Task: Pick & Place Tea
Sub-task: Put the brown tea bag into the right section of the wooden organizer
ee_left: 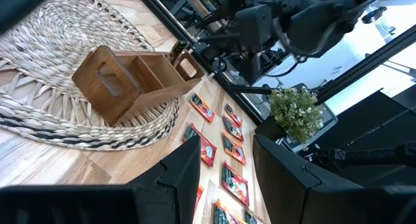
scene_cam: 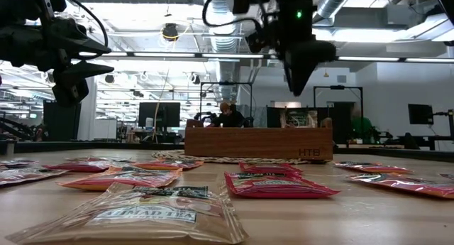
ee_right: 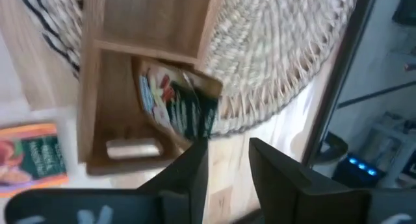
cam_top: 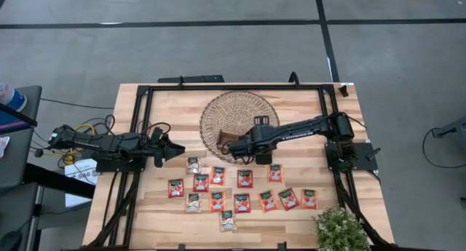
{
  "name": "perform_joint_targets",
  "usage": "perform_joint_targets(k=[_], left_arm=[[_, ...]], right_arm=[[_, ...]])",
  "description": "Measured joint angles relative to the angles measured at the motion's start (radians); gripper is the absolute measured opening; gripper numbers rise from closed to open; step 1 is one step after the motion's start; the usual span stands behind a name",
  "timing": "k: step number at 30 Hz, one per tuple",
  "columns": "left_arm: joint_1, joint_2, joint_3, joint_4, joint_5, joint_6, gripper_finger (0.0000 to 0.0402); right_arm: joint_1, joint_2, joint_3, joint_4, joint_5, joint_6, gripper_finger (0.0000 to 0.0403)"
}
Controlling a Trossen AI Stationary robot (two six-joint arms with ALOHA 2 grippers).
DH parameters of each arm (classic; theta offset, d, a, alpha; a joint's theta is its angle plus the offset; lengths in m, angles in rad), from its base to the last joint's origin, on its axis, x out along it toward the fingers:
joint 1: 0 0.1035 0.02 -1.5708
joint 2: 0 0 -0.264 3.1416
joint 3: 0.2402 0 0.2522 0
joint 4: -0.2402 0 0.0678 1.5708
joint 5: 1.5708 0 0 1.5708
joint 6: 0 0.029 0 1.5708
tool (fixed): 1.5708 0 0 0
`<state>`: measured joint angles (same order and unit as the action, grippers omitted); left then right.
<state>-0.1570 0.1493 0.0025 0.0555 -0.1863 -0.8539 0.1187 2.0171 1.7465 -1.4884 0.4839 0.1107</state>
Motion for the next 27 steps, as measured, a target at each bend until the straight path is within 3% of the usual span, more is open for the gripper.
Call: perform_joint_targets(k=[5, 10, 17, 27], left_arm=[[0.0, 0.0, 0.0, 0.0, 0.0, 0.0, 0.0133], [0.0, 0.0, 0.0, 0.001, 0.0, 0.0, 0.0133], [0.0, 0.0, 0.0, 0.004, 0.0, 0.0, 0.0133], [0.0, 0.0, 0.0, 0.005, 0.02, 0.008, 0.0133]], right_arm=[[0.04, -0.001, 0.116, -0.057, -0.094, 0.056, 0.0108], [0.101, -0.003, 0.265, 0.028, -0.253, -0.022, 0.0109], [0.168, -0.004, 0.343, 0.088, -0.262, -0.067, 0.0108], [0.225, -0.019, 0.334, -0.081, -0.279, -0.01, 0.0107]])
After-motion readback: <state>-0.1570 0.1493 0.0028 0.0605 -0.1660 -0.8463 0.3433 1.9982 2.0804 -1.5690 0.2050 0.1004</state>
